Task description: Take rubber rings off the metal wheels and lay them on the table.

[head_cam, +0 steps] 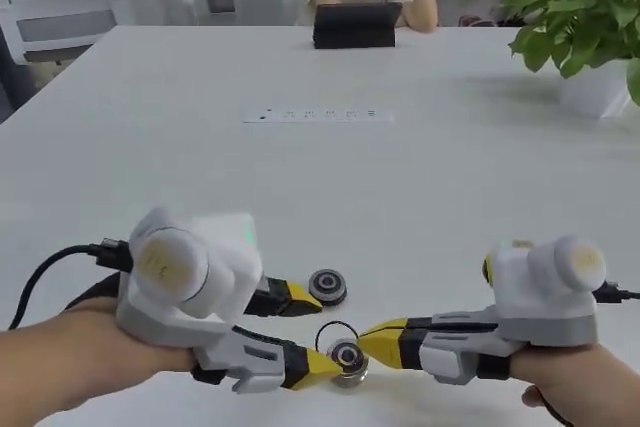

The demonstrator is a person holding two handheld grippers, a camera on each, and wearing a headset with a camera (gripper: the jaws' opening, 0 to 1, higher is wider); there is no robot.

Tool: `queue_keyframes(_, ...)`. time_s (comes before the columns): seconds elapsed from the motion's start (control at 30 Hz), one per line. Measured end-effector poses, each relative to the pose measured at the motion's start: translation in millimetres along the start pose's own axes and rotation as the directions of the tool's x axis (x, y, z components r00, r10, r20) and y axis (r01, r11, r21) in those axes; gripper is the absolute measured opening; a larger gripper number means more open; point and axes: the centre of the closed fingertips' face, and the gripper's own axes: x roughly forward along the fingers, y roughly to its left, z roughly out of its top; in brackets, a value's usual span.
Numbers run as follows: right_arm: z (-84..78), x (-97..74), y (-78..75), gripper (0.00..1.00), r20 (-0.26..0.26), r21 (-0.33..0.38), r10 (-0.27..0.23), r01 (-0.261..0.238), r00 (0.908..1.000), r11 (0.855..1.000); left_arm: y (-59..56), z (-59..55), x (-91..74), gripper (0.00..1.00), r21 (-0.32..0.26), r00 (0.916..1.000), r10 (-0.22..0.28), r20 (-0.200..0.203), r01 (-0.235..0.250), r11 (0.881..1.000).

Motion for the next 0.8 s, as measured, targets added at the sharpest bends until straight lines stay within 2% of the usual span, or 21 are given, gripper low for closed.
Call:
queue_keyframes(0.13, 3.6, 2.0, 2.0, 0.0, 0.0, -0.005, 0.008, -0.008, 1.0, 1.0, 2.2, 4.3, -9.7, 0.36, -0.01, 0.9997, 0.013, 0.022, -0.013, 1.0)
queue_keyframes(0.3, 8.3, 5.5, 4.5, 0.0, -0.001, -0.013, 0.018, -0.018, 0.9998, 1.0, 4.3, 4.8, -20.6, 0.43, -0.024, 0.9992, 0.024, 0.03, -0.024, 0.999)
queue_keyframes(0.6, 13.9, 16.0, 10.2, 0.0, -0.011, -0.027, 0.043, -0.044, 0.999, 0.999, 7.4, -6.4, -41.3, 0.5, -0.031, 0.9986, 0.051, 0.01, -0.051, 0.998)
queue_keyframes(0.8, 13.6, 25.5, 14.2, 0.0, -0.036, -0.037, 0.063, -0.064, 0.9974, 0.997, 8.0, -12.8, -50.9, 0.55, -0.046, 0.9978, 0.066, 0.006, -0.066, 0.997)
